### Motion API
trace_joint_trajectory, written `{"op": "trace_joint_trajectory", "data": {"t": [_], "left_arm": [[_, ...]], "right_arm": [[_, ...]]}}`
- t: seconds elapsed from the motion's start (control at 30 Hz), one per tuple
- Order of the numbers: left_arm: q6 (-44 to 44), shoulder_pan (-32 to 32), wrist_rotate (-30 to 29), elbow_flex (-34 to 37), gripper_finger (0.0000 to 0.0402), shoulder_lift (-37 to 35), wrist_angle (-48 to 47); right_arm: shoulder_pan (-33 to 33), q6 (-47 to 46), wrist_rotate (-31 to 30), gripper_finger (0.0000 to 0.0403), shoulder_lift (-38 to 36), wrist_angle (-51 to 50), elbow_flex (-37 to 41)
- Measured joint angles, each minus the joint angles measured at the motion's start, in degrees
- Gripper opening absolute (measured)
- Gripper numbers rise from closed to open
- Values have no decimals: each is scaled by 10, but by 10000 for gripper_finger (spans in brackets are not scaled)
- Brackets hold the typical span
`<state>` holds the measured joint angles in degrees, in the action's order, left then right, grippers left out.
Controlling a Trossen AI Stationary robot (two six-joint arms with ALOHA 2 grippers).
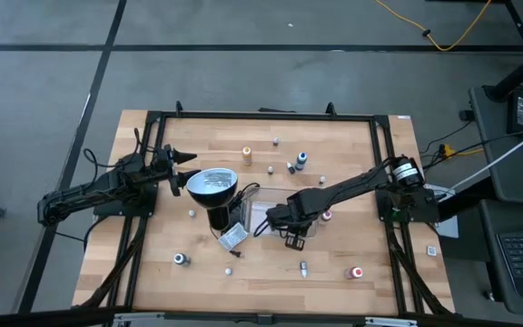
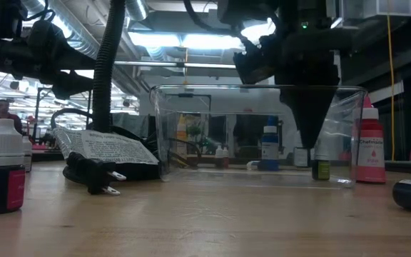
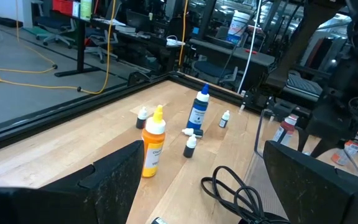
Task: Pick & Place food coloring
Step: Put the small light blue food coloring bottle into the transparent bin
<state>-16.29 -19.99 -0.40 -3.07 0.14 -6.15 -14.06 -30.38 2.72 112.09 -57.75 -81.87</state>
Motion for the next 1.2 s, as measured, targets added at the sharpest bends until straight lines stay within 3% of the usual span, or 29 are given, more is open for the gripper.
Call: {"op": "trace_joint_trajectory", "data": {"t": [1.2], "left_arm": [[0, 0, 0, 0, 322, 0, 0]], "right_arm": [[8, 7, 4, 103, 1, 16, 14]]}}
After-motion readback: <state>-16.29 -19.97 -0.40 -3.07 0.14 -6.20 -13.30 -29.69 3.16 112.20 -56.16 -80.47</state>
